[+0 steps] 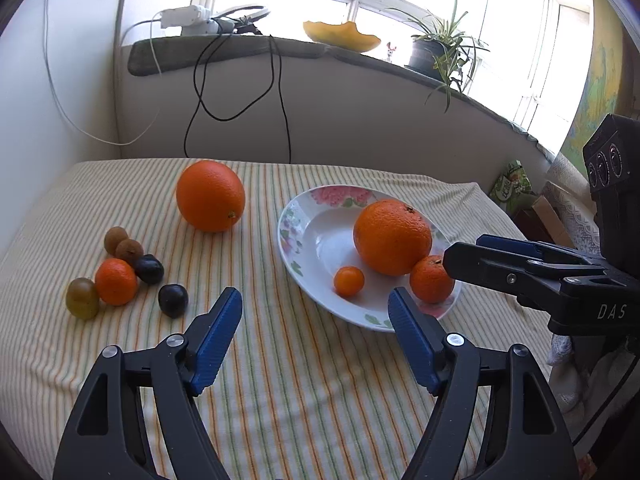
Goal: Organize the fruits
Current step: 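Move both grippers toward the green fruit and dark plum on the cloth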
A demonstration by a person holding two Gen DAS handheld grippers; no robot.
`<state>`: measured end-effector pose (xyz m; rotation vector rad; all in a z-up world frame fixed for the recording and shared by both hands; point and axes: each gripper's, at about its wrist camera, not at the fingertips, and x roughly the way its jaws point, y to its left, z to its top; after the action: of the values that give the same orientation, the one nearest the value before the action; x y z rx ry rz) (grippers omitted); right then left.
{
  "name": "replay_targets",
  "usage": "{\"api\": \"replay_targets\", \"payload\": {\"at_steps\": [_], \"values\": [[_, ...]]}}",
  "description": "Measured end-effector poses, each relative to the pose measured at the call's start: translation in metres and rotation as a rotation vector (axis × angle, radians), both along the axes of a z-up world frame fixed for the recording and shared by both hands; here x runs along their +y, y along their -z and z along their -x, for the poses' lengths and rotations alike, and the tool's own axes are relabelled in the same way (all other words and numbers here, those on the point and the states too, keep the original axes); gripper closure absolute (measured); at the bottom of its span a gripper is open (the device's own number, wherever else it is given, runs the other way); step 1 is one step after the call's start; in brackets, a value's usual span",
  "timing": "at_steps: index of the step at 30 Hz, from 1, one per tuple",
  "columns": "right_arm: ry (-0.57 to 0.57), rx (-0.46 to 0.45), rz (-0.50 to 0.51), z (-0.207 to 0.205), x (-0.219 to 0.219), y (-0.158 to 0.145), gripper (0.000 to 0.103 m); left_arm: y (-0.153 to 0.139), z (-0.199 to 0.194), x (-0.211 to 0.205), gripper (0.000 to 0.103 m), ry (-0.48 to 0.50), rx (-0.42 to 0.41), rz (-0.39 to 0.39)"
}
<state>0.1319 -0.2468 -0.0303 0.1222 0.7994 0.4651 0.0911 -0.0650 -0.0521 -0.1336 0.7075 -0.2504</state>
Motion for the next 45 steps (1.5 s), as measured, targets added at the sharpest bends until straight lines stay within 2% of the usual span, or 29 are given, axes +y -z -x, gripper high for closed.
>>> {"api": "replay_targets", "payload": {"at_steps": [16,27,31,33,35,40,45], "values": [[-0.085,-0.021,-0.024,-0.003,0.036,-0.010,0.012,0.007,0.012,0.070,0.027,-0.125,0.005,0.000],[-0.223,-0.066,0.024,0.000,0.102,-0.009,0.012,0.014,0.015,0.121,0.028,-0.222,0.023,-0.004],[-0.258,-0.059,0.031,-0.003,0.122,-0.005,0.012,0.019,0.012,0.137,0.032,-0.238,0.036,0.016],[-0.279,-0.051,0.030,-0.005,0.130,-0.003,0.018,0.023,0.009,0.144,0.036,-0.244,0.047,0.028],[-0.289,-0.043,0.041,-0.007,0.138,0.001,0.022,0.027,0.007,0.151,0.043,-0.244,0.055,0.039],[-0.321,-0.011,0.059,-0.013,0.158,0.010,0.040,0.036,-0.002,0.159,0.053,-0.235,0.073,0.048],[-0.336,0.017,0.085,-0.019,0.178,0.023,0.051,0.043,-0.007,0.163,0.060,-0.225,0.090,0.063]]}}
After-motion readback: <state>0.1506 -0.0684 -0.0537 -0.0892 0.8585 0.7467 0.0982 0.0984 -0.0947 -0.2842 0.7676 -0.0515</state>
